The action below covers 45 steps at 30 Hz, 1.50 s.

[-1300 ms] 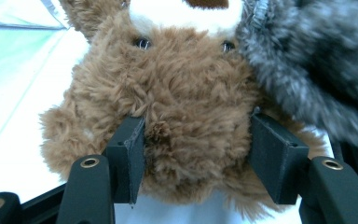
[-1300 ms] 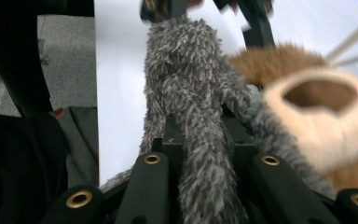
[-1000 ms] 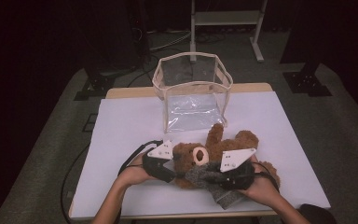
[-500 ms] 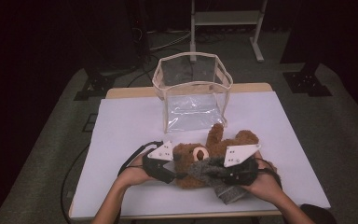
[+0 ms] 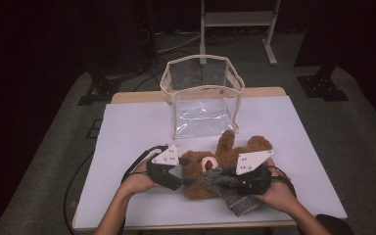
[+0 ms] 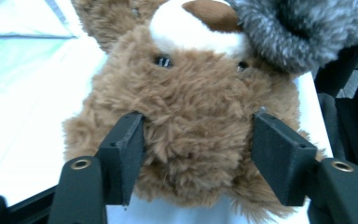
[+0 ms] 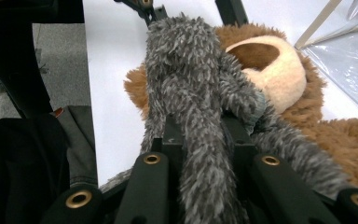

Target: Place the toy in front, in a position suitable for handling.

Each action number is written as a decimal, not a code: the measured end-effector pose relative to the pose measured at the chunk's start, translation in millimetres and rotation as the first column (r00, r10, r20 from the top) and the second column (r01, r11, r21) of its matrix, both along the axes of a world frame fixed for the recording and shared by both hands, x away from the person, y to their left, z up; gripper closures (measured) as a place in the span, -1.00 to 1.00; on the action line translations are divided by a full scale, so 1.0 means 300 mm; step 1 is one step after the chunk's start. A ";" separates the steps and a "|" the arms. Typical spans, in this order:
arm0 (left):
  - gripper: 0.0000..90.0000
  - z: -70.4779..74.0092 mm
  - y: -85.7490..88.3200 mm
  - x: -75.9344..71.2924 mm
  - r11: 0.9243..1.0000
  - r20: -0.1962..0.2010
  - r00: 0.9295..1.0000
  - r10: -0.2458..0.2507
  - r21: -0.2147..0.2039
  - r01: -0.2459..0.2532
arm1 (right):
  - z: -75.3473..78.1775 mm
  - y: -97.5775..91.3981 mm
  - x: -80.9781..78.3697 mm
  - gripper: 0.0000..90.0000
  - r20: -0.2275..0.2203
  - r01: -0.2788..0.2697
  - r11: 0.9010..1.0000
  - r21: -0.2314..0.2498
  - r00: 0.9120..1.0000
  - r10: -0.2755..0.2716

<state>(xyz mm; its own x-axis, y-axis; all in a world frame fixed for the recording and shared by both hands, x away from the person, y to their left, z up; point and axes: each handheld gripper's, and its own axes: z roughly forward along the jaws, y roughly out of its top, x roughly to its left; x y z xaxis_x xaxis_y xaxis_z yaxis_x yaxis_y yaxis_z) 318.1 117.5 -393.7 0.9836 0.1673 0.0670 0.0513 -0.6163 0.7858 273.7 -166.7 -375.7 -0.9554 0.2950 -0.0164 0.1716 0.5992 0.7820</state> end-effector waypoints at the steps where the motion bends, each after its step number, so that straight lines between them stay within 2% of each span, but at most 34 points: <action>1: -0.17 -0.005 -0.006 -0.002 1.000 -0.002 1.000 -0.002 0.006 0.002 | 0.005 -0.001 0.000 0.64 0.004 -0.001 1.000 0.001 1.000 0.001; 7: -0.13 -0.013 -0.018 -0.009 0.999 -0.006 1.000 -0.031 0.011 0.031 | 0.074 0.001 0.039 0.64 0.043 0.020 0.999 0.028 0.999 -0.021; 10: -0.13 -0.011 -0.018 -0.013 0.999 -0.001 0.999 -0.033 0.013 0.033 | 0.095 0.016 0.071 0.64 0.042 0.022 0.999 0.029 0.999 -0.023; 14: -0.15 -0.007 -0.005 -0.009 1.000 -0.001 1.000 -0.017 0.008 0.017 | 0.076 0.029 0.086 0.64 0.016 0.014 1.000 0.011 1.000 -0.015; 16: -0.17 -0.001 0.002 -0.006 1.000 0.002 1.000 -0.007 0.007 0.007 | 0.064 0.018 0.079 0.64 0.001 0.013 1.000 0.019 1.000 -0.013; 21: -0.13 -0.012 -0.013 -0.008 1.000 -0.007 1.000 -0.017 0.003 0.017 | 0.037 -0.018 0.060 0.64 -0.025 0.026 1.000 -0.002 0.999 -0.026; 23: -0.13 -0.015 -0.023 -0.009 1.000 -0.007 1.000 -0.018 0.008 0.018 | 0.043 -0.021 0.057 0.64 -0.025 0.028 1.000 0.004 0.999 -0.028; 25: -0.12 -0.018 -0.029 -0.011 1.000 -0.007 1.000 -0.019 0.004 0.019 | 0.061 -0.011 0.052 0.64 -0.006 0.017 1.000 0.010 1.000 -0.017; 28: -0.12 -0.018 -0.037 -0.013 1.000 -0.003 1.000 -0.024 0.001 0.024 | 0.090 0.021 0.052 0.64 0.019 -0.007 1.000 0.023 1.000 0.006; 31: -0.12 -0.017 -0.033 -0.014 1.000 0.003 1.000 -0.021 0.011 0.021 | 0.097 0.056 0.058 0.64 0.024 -0.024 0.999 0.022 0.999 0.024; 35: -0.18 -0.012 -0.003 -0.012 1.000 0.001 1.000 0.003 0.002 -0.003 | 0.080 0.052 0.069 0.64 0.017 -0.015 1.000 0.005 1.000 0.015; 39: -0.19 -0.029 0.023 -0.016 0.999 -0.014 1.000 0.018 0.027 -0.017 | 0.077 0.020 0.081 0.64 -0.008 0.009 1.000 -0.005 1.000 -0.009; 42: -0.13 -0.046 0.024 -0.017 1.000 -0.022 1.000 0.018 0.027 -0.017 | 0.092 0.026 0.081 0.64 -0.006 0.001 1.000 -0.007 1.000 -0.001; 45: -0.11 -0.043 0.022 -0.013 1.000 -0.020 1.000 0.019 0.005 -0.019 | 0.116 0.053 0.075 0.64 -0.003 -0.026 1.000 -0.003 1.000 0.026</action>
<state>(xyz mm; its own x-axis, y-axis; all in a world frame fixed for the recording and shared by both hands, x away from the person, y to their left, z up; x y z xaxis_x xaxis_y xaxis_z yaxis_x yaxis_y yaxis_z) 314.2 124.1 -406.6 0.9815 0.1854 0.0478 0.0789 -0.6191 0.7813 296.1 -150.8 -341.1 -0.9627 0.2703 -0.0143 0.1585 0.6055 0.7799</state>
